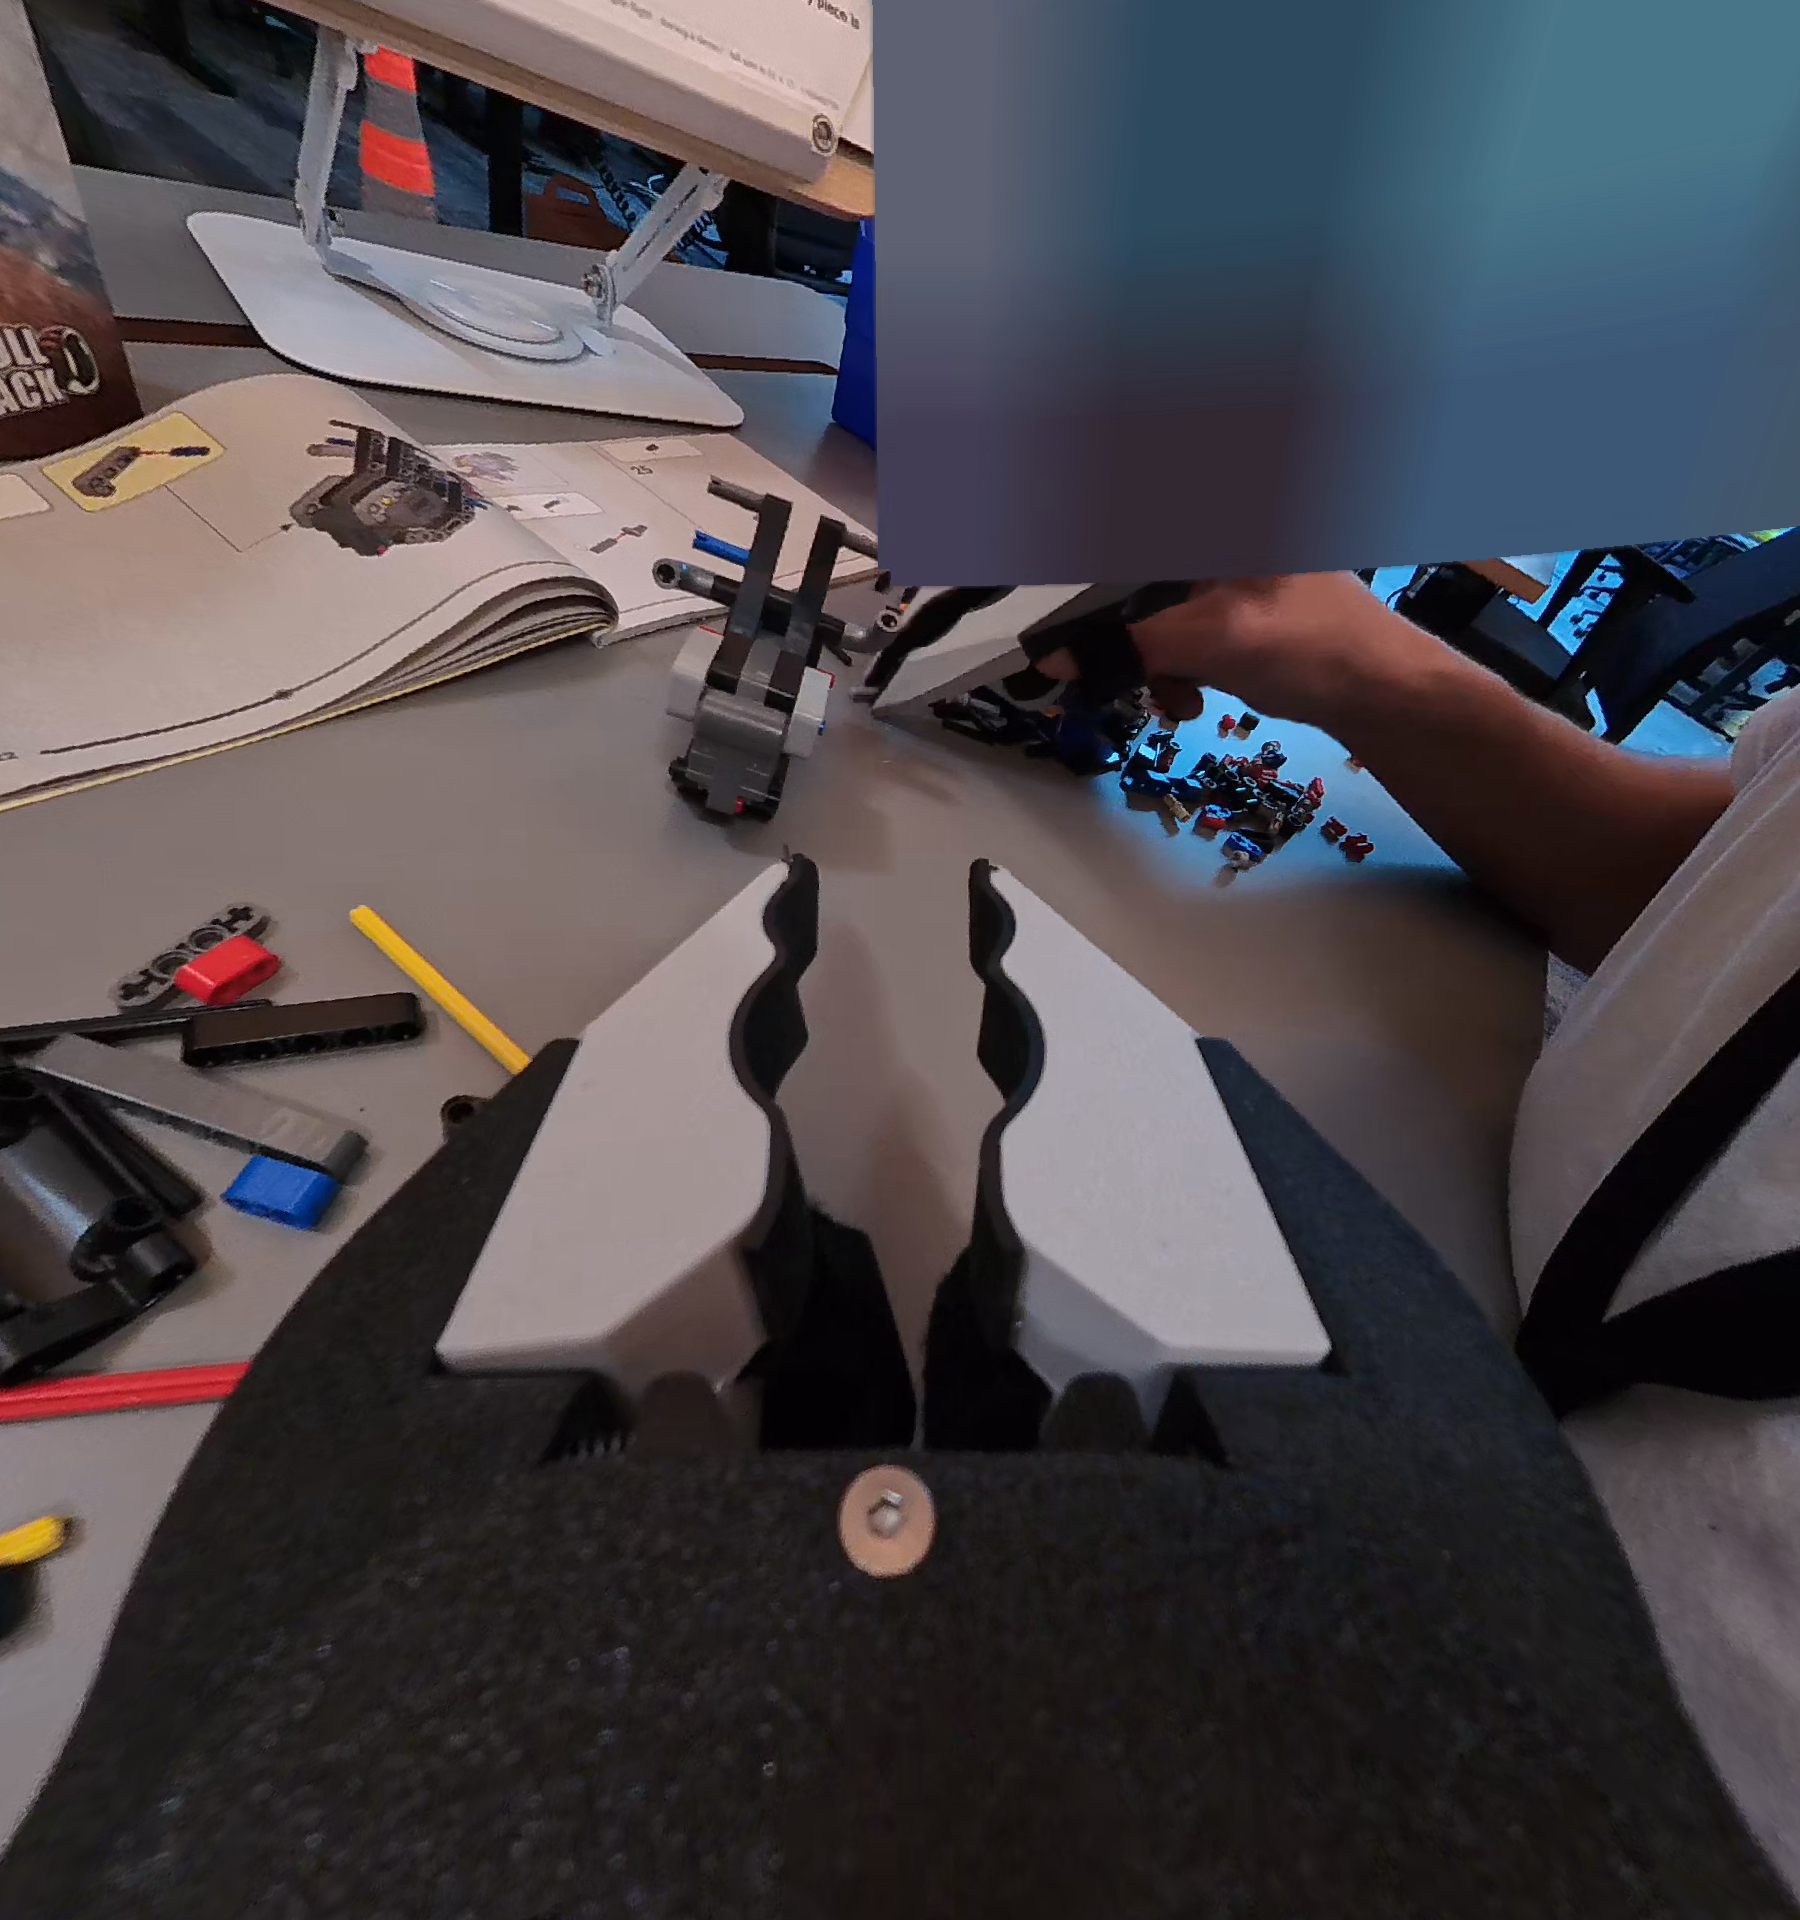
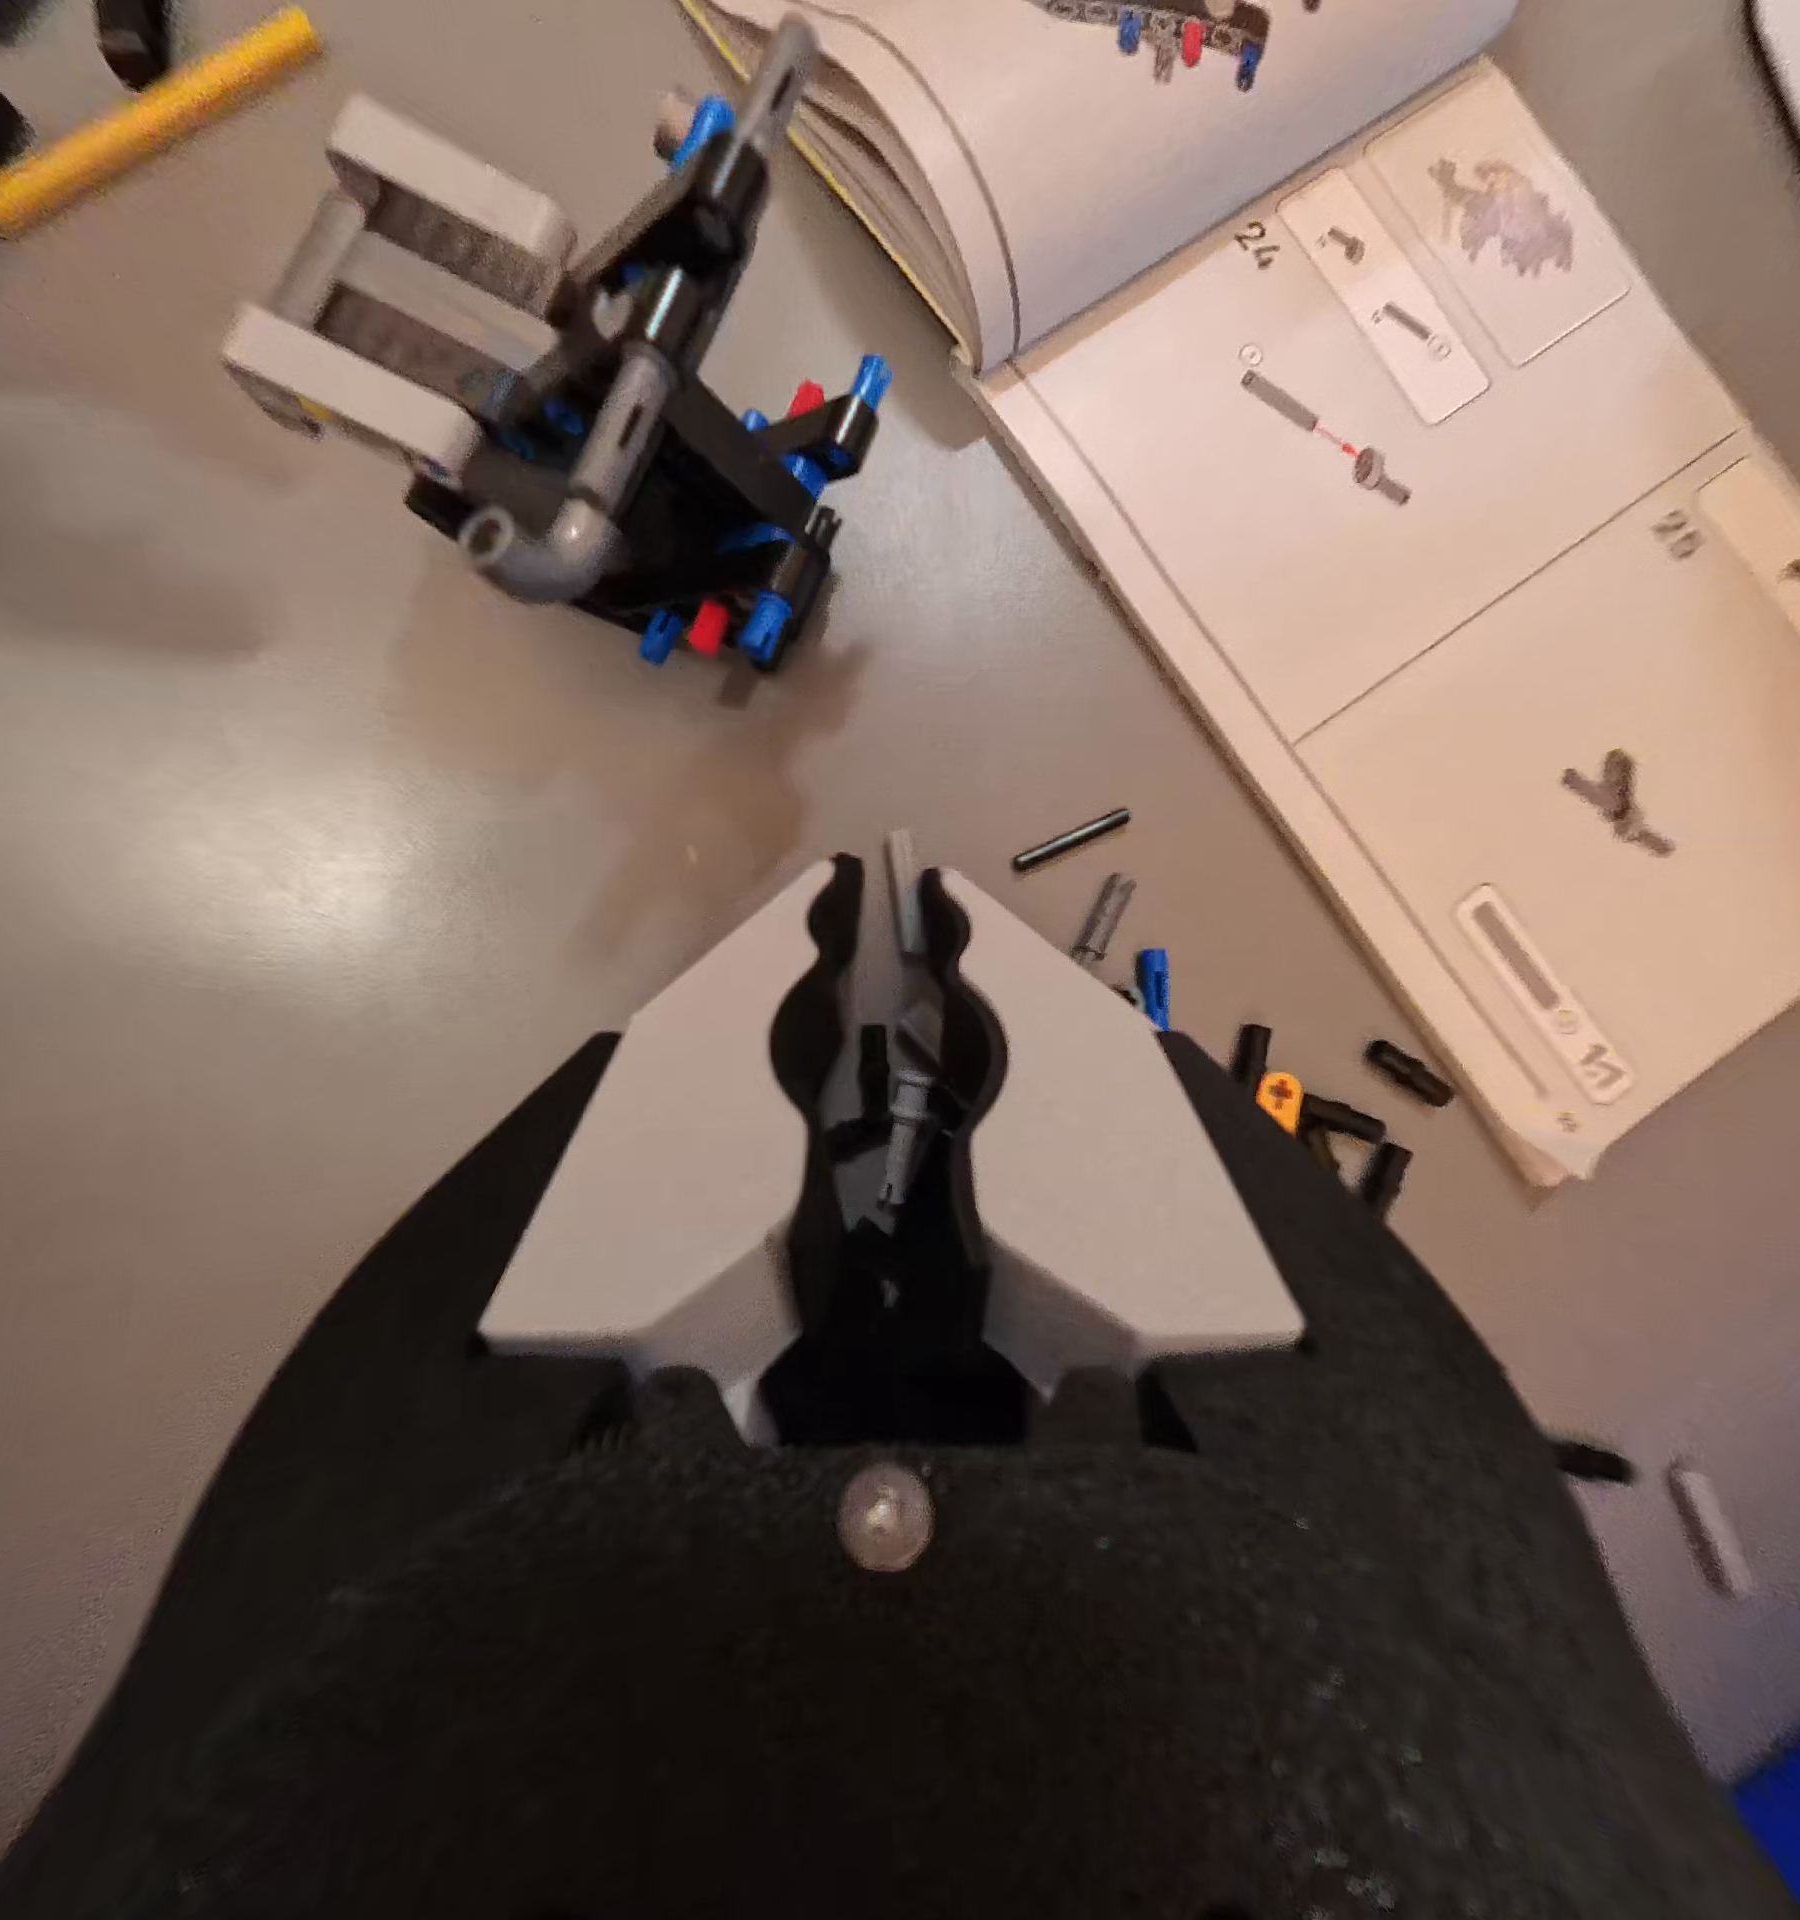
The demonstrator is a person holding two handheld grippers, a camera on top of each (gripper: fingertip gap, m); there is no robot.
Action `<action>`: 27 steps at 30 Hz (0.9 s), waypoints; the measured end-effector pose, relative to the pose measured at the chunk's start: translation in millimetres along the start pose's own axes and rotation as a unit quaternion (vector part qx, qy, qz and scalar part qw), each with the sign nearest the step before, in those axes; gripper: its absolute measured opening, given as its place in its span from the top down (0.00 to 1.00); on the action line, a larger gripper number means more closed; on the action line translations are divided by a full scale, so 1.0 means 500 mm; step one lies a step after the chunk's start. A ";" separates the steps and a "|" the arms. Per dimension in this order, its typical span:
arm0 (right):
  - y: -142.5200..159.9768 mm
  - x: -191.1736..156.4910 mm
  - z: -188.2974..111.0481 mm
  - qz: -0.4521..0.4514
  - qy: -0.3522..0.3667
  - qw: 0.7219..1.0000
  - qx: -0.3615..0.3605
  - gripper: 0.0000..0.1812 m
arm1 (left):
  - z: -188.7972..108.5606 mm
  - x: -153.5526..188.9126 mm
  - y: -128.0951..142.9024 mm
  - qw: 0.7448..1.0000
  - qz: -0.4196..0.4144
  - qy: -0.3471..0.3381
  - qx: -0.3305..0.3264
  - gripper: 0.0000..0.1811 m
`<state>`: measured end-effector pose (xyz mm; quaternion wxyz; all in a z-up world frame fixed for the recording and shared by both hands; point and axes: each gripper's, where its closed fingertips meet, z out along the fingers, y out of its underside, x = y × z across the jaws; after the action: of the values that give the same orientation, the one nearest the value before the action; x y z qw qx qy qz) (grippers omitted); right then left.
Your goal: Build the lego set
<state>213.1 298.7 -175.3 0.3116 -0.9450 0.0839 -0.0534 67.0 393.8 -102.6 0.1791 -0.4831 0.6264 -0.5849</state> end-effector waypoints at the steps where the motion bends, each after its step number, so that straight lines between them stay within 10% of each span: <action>1: 0.002 0.005 -0.001 -0.021 0.019 1.000 -0.003 0.97 | -0.001 -0.001 -0.001 1.000 -0.003 0.001 0.001 0.85; 8: 0.005 0.023 -0.014 -0.095 0.075 0.993 -0.009 0.98 | -0.004 -0.003 -0.004 1.000 -0.017 0.006 0.007 0.85; 15: -0.017 0.215 -0.080 -0.297 0.155 0.941 -0.041 0.99 | 0.002 0.000 0.003 1.000 -0.004 0.001 -0.005 0.85; 19: 0.035 0.249 -0.047 -0.332 0.092 0.923 -0.169 0.99 | 0.001 0.004 0.003 1.000 0.007 -0.001 -0.003 0.85; 27: 0.019 0.239 -0.030 -0.382 -0.055 0.902 -0.192 0.99 | -0.011 0.028 0.006 1.000 0.019 0.016 0.004 0.85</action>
<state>326.6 259.8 -163.3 0.0837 -0.9477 -0.2916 -0.0994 54.8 385.1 -99.1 0.1819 -0.4605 0.6363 -0.5916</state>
